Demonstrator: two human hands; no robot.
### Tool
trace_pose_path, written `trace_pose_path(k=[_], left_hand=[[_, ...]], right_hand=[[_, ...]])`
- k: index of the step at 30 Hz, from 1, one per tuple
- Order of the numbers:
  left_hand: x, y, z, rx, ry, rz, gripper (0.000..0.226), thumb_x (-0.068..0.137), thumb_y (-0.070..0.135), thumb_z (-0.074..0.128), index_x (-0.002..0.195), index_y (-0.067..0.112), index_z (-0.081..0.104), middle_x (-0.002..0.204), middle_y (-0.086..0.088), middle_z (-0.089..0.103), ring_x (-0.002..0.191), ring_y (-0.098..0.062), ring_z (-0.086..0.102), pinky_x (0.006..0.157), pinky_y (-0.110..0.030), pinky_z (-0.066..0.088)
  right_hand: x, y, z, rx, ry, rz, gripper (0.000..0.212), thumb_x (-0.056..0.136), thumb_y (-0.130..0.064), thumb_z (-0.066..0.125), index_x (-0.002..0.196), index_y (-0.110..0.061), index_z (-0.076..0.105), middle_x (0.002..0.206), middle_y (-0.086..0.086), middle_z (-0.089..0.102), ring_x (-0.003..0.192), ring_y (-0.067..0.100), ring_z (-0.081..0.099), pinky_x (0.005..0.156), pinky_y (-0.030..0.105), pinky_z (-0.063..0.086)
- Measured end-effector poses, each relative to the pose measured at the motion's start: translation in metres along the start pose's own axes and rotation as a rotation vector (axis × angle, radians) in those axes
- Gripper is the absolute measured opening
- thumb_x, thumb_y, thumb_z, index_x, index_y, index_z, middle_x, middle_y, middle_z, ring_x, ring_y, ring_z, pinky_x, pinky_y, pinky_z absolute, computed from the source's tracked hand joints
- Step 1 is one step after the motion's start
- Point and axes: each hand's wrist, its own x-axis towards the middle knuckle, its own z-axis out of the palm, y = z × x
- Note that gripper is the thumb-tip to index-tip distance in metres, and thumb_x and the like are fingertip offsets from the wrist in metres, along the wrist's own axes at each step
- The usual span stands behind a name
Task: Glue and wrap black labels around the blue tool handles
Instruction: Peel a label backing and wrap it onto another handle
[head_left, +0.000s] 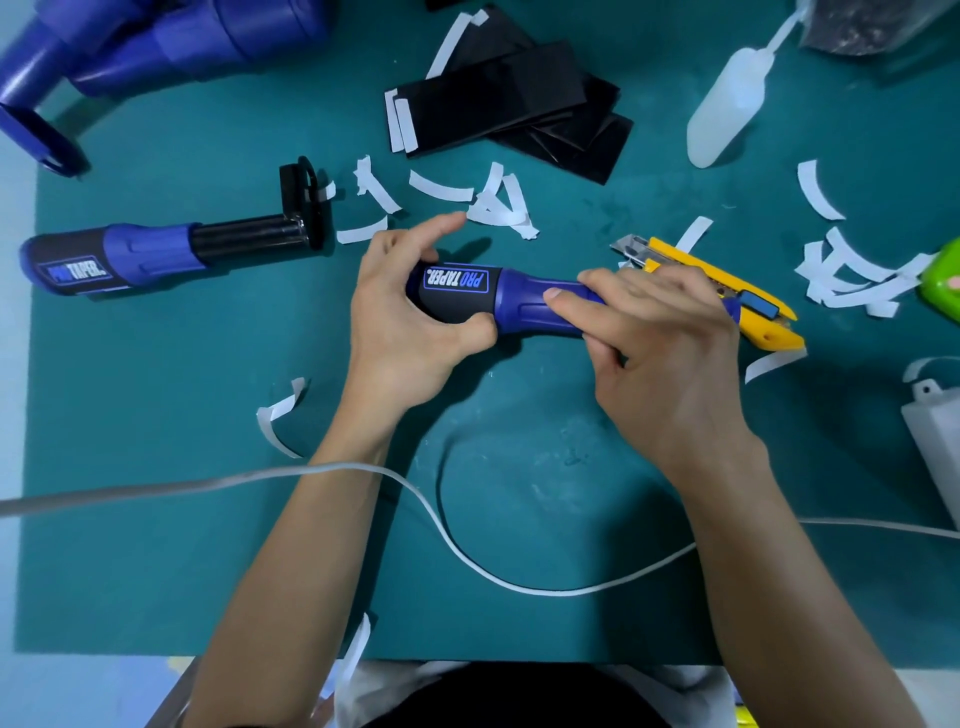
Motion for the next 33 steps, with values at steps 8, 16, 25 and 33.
trace_pose_path(k=[8,16,25,33], left_hand=[[-0.002,0.002,-0.002,-0.010,-0.070,0.024,0.054,0.063,0.030,0.074,0.116,0.039,0.074,0.116,0.012,0.056,0.120,-0.020,0.054,0.107,-0.043,0.047],[0.003,0.005,0.002,-0.061,-0.051,-0.067,0.058,0.056,0.035,0.072,0.112,0.048,0.075,0.105,0.015,0.054,0.112,-0.015,0.055,0.100,-0.026,0.045],[0.003,0.006,0.008,-0.108,0.050,-0.108,0.039,0.065,0.037,0.072,0.096,0.060,0.077,0.096,0.023,0.057,0.107,-0.013,0.059,0.096,-0.026,0.048],[0.000,0.006,0.013,-0.072,0.088,-0.083,0.030,0.073,0.037,0.071,0.100,0.049,0.076,0.097,0.019,0.062,0.106,-0.015,0.061,0.094,-0.025,0.048]], right_hand=[[0.000,0.001,0.000,0.016,0.013,-0.007,0.041,0.081,0.009,0.069,0.111,-0.016,0.080,0.102,0.007,0.076,0.083,0.034,0.069,0.082,0.042,0.045],[0.001,-0.001,0.000,-0.003,0.013,-0.018,0.042,0.080,0.010,0.067,0.111,-0.015,0.080,0.101,0.008,0.076,0.081,0.035,0.068,0.081,0.043,0.046],[0.000,-0.001,0.000,-0.020,0.027,-0.027,0.043,0.079,0.011,0.067,0.109,-0.015,0.080,0.101,0.008,0.076,0.082,0.034,0.068,0.082,0.041,0.045],[0.000,-0.006,-0.001,0.047,0.010,0.055,0.051,0.074,0.004,0.062,0.120,-0.014,0.075,0.098,0.003,0.075,0.084,0.030,0.067,0.089,0.041,0.044]])
